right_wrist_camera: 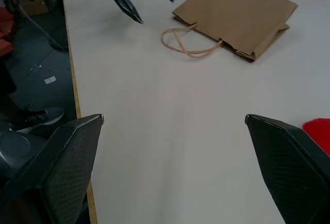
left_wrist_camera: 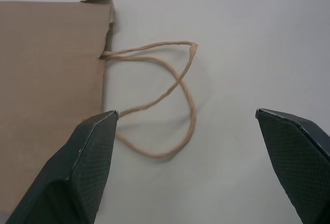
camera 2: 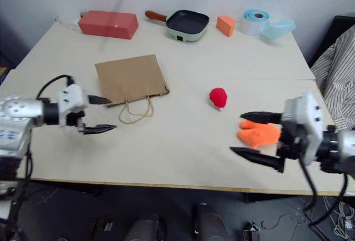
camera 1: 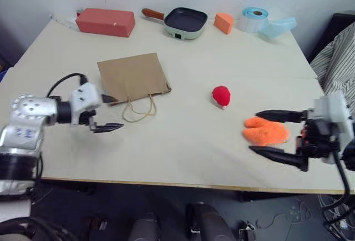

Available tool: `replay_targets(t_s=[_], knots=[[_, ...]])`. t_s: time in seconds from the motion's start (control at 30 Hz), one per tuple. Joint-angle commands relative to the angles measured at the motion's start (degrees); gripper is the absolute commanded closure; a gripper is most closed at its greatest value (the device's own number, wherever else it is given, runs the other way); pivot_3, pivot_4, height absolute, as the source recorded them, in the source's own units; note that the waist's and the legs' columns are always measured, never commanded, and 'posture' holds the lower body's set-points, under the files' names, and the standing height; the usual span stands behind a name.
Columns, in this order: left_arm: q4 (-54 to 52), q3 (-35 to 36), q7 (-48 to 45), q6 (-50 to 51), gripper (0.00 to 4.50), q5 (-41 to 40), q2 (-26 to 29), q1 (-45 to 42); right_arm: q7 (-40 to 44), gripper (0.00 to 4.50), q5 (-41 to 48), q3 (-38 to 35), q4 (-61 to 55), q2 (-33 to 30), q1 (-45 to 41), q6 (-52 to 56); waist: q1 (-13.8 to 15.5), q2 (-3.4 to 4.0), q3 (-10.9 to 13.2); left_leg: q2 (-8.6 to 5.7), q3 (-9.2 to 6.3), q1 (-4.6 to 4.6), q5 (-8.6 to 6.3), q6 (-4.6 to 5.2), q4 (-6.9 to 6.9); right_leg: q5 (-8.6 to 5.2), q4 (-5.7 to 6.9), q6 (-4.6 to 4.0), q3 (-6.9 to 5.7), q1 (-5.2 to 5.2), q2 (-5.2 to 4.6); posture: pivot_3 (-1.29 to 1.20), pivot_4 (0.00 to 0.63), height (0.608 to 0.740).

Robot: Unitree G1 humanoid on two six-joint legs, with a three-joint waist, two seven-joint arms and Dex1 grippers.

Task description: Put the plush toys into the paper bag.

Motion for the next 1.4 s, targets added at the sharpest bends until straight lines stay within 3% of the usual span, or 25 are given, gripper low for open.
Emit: replay_targets(t_s=[0.03,0.13,0.23,0.53,0.63,0.7,0.87,1.03,1.33,1.4], knots=[[7.79,-3.32,1.95,-6.50,0.02,5.26,-3.19,-6.50,-2.58,0.00,0.13,2.86,-2.59,1.59,-2.01,-1.65,-0.08,-0.02,0.01,0.01,0.00,-0.11,-0.04,0.04,0.16,0.01,0.09,0.01,-0.01,-0.07,0.00,0.00,0.150,0.740],[14.15,-5.56,2.96,-10.79,0.02,8.29,-6.31,-10.56,-4.26,0.00,-1.07,4.89,-3.45,2.81,-1.95,-2.43,-0.14,-0.06,0.01,0.00,0.01,-0.15,-0.07,0.09,0.28,0.02,0.17,0.03,0.00,-0.08,-0.03,0.00,0.150,0.740],[19.62,-6.07,3.34,-14.20,0.64,9.45,-8.27,-13.02,-5.58,0.00,-1.68,5.06,-4.16,3.64,-0.70,-3.04,-0.22,-0.06,0.01,0.01,0.01,-0.12,-0.06,0.07,0.28,0.02,0.24,0.03,0.00,-0.10,-0.02,0.00,0.150,0.740],[25.68,-6.15,0.22,-16.56,3.41,9.59,-11.06,-15.33,-7.51,0.00,-3.20,4.36,-4.81,4.61,3.25,-4.97,-0.17,-0.08,0.01,0.02,0.03,-0.11,-0.05,0.06,0.33,0.02,0.34,0.03,0.01,-0.12,-0.03,0.00,0.150,0.740],[23.14,-4.84,-3.62,-9.89,4.38,6.11,-12.35,-15.39,-8.01,0.00,-3.05,4.55,-4.60,4.87,3.53,-5.08,-0.15,-0.08,0.01,0.01,0.03,-0.10,-0.05,0.05,0.35,0.02,0.37,0.03,0.02,-0.12,-0.03,0.00,0.150,0.740],[19.28,-3.27,-6.18,-2.57,4.48,2.53,-13.18,-15.64,-8.31,0.00,-3.38,4.74,-4.30,5.13,3.50,-5.32,-0.15,-0.09,0.01,0.01,0.03,-0.11,-0.05,0.05,0.36,0.02,0.38,0.03,0.01,-0.12,-0.03,0.00,0.150,0.740],[1.71,1.26,-5.82,29.36,4.48,-10.38,-14.85,-18.94,-11.90,0.00,-3.81,7.25,-2.47,7.65,-0.26,-4.98,-0.22,-0.11,0.02,0.02,-0.01,-0.17,-0.05,0.05,0.43,0.02,0.43,0.03,0.02,-0.14,-0.04,0.00,0.150,0.740],[-11.23,8.00,4.21,53.00,4.50,-22.63,-20.39,-19.80,-15.71,1.25,-7.49,16.46,0.30,12.24,-7.52,-4.70,-0.38,-0.06,0.00,0.01,0.01,-0.07,-0.04,0.03,0.45,0.01,0.53,0.03,0.09,-0.09,-0.03,0.00,0.150,0.740],[-23.42,8.94,13.81,56.43,4.50,-27.23,-25.34,-12.92,-21.14,4.48,-20.88,32.06,16.14,25.36,-21.92,-7.48,-0.46,-0.05,-0.01,-0.01,0.08,-0.14,0.06,-0.15,0.66,0.01,0.76,0.02,0.23,-0.40,0.00,0.00,0.150,0.740],[-23.65,9.81,15.61,56.88,4.50,-28.42,-26.14,-13.14,-20.56,4.48,-22.97,34.05,19.61,27.34,-23.39,-8.38,-0.32,-0.04,-0.01,-0.01,0.08,-0.20,0.06,-0.15,0.69,0.01,0.83,0.01,0.24,-0.46,0.00,0.00,0.150,0.740]])
